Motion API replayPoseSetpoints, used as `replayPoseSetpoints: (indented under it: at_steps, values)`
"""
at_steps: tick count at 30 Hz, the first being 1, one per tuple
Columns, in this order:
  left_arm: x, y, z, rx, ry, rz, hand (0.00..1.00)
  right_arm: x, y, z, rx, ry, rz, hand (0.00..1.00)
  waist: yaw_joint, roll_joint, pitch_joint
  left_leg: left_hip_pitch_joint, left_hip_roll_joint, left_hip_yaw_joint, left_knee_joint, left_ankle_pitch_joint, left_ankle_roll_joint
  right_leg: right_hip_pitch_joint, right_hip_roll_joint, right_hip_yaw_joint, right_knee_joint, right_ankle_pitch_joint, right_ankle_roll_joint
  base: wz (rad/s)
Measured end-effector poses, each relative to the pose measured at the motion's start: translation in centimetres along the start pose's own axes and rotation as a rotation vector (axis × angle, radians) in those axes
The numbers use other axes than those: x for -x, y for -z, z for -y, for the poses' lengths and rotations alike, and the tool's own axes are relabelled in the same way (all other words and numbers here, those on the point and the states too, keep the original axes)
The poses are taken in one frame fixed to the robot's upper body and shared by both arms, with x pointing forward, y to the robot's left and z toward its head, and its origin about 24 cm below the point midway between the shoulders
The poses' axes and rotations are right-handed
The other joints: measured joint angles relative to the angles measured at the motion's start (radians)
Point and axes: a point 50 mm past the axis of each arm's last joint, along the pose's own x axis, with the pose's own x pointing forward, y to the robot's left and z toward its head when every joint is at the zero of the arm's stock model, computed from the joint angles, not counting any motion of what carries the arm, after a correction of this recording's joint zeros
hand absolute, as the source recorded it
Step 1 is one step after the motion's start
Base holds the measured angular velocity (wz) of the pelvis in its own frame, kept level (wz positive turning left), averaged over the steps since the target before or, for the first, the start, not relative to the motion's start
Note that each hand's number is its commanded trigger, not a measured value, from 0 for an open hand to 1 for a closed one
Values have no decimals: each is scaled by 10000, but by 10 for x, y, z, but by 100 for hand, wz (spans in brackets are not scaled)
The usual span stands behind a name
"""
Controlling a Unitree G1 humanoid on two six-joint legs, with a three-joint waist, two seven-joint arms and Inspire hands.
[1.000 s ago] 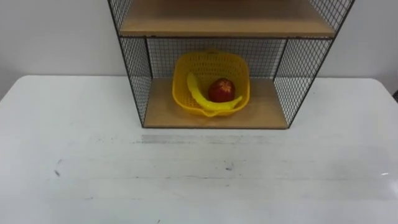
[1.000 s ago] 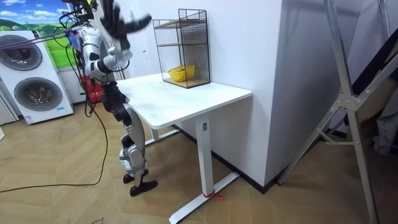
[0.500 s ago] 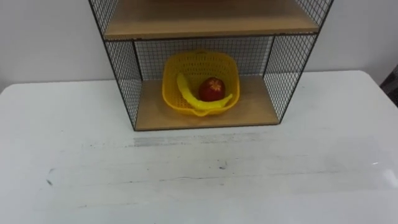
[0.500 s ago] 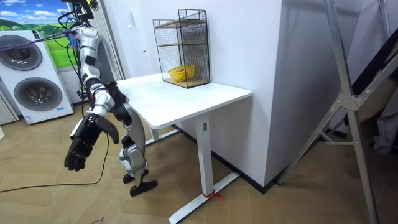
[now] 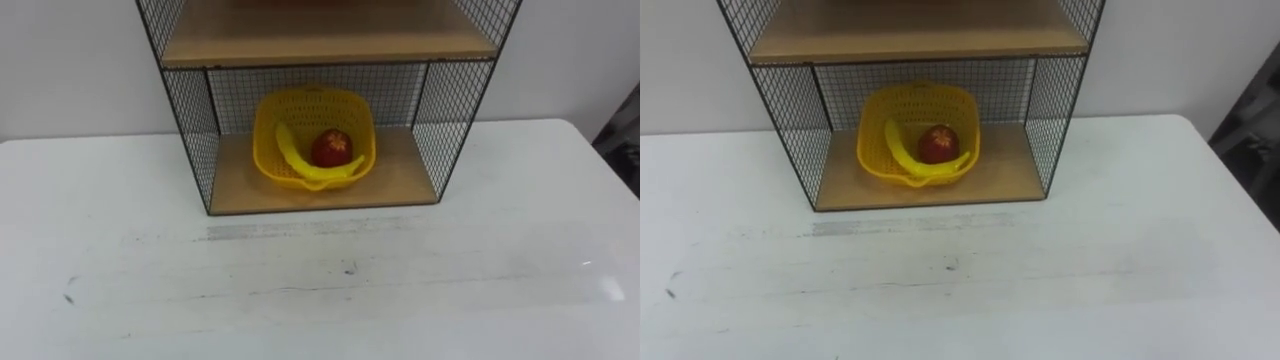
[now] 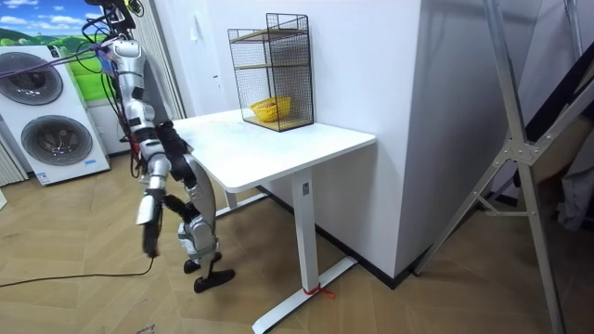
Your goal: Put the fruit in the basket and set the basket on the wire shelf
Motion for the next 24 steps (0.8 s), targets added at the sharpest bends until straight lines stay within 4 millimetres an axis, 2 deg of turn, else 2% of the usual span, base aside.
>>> replayPoseSetpoints:
  at_steps: [1, 5, 6, 8, 11, 14, 17, 24]
  values:
    - [1, -3, 6, -534, 277, 178, 0, 1, 0, -4, 503, -281, 157, 0, 1, -13, 9, 19, 0, -5, -9, 4, -2, 26, 2, -4, -15, 13, -9, 8]
    - [11, -30, 52, -3281, 1940, 1507, 0, 14, -10, -42, 3105, -2295, 1050, 0, 23, -87, 47, 93, 2, -46, -39, 31, 1, 161, 25, -36, -143, 86, -30, 1]
    - [11, -30, 52, -3630, 2051, 1704, 0, 16, -11, -46, 3341, -2538, 1140, 0, 30, -94, 52, 102, 2, -44, -45, 42, 21, 162, 30, -35, -147, 88, -32, -3]
    - [14, -37, 59, -4227, 2190, 2091, 0, 20, -12, -56, 4460, -3234, 1562, 0, 89, -120, 123, 96, -1, -41, -70, 75, 43, 151, 40, -23, -177, 108, -24, 0]
    - [15, -37, 62, -4712, 2207, 2171, 0, 26, -14, -67, 5741, -3863, 2107, 0, 82, -116, 129, 57, 1, -80, -136, 97, 14, 155, 44, -49, -322, 159, -11, 3]
    - [16, -36, 65, -5580, 2294, 2498, 0, 29, -12, -73, 7308, -4280, 2651, 0, 100, -132, 176, 39, -5, -104, -145, 126, 40, 150, 37, -82, -317, 168, -18, 3]
    - [19, -33, 70, -6613, 2418, 2673, 0, 33, -10, -79, 8916, -4553, 3147, 0, 100, -142, 168, 59, 0, -67, -150, 126, 40, 153, 41, -50, -303, 168, -18, -2]
    - [18, -30, 69, -7620, 2275, 2785, 0, 34, -5, -79, 10473, -4721, 3313, 0, 90, -170, 164, 150, 5, -60, -146, 126, 42, 299, 43, -47, -310, 173, -26, 0]
